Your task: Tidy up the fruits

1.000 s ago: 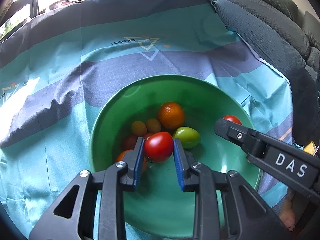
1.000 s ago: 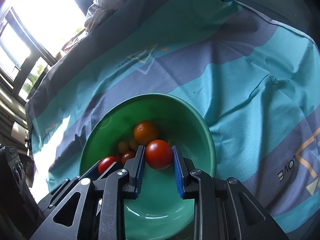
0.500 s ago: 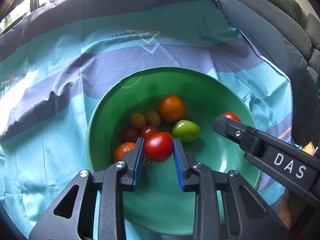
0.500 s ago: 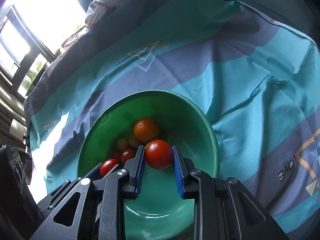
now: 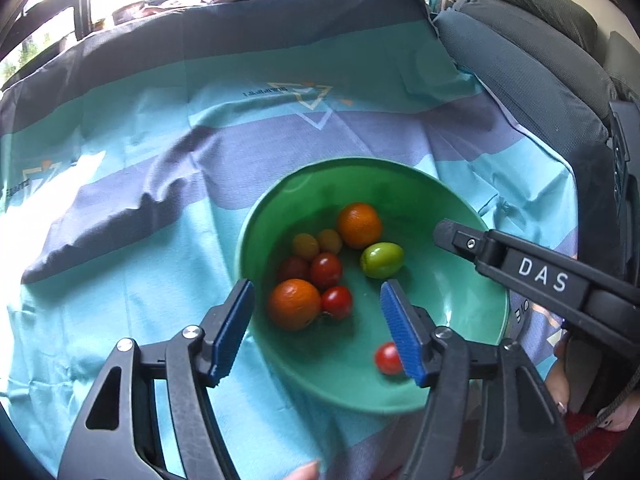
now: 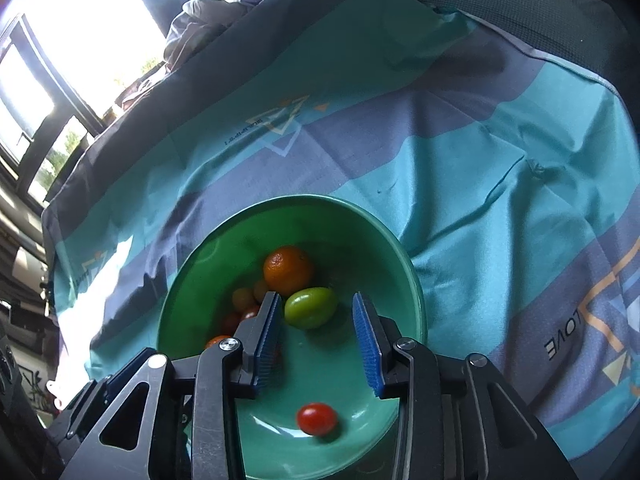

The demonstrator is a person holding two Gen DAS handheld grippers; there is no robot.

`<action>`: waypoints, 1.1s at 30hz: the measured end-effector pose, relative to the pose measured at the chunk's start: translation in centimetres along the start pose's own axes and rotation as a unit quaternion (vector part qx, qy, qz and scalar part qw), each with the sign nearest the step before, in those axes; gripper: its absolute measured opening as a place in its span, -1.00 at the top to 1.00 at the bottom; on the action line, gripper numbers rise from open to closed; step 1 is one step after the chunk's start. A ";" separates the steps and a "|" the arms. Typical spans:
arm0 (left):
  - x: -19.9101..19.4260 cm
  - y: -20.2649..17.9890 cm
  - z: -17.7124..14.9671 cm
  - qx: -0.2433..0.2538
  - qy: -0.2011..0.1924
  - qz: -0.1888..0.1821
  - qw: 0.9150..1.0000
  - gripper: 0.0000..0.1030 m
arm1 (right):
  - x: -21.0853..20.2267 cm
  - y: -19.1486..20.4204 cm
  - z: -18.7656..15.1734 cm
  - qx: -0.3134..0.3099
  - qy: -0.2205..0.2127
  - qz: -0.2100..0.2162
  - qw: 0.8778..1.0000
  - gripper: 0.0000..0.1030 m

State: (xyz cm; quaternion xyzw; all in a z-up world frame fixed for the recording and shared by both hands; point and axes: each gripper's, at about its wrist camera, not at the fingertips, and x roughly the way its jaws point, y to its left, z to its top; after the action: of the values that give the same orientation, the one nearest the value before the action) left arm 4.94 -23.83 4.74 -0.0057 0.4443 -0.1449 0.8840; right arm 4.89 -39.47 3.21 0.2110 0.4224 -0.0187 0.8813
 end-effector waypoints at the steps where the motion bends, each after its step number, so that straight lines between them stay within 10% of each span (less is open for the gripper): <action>1: -0.5 0.0 -0.1 -0.002 -0.004 0.005 1.000 -0.38 | -0.3 0.2 0.0 -0.001 -0.003 0.000 1.000 0.16; 9: -4.3 -0.3 -1.4 0.007 -0.068 0.070 0.995 -0.42 | -2.7 1.3 -0.4 -0.013 -0.041 -0.007 0.999 0.11; 33: -4.3 -0.8 -1.1 -0.009 -0.053 0.015 0.998 -0.42 | -3.1 1.3 -0.5 -0.015 -0.053 -0.059 0.997 0.10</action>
State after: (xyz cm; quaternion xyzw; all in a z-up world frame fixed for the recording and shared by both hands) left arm 1.48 -23.33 7.55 -0.0150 0.3983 -0.1269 0.9083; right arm 2.80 -38.51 5.72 0.1709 0.3868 -0.0754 0.9030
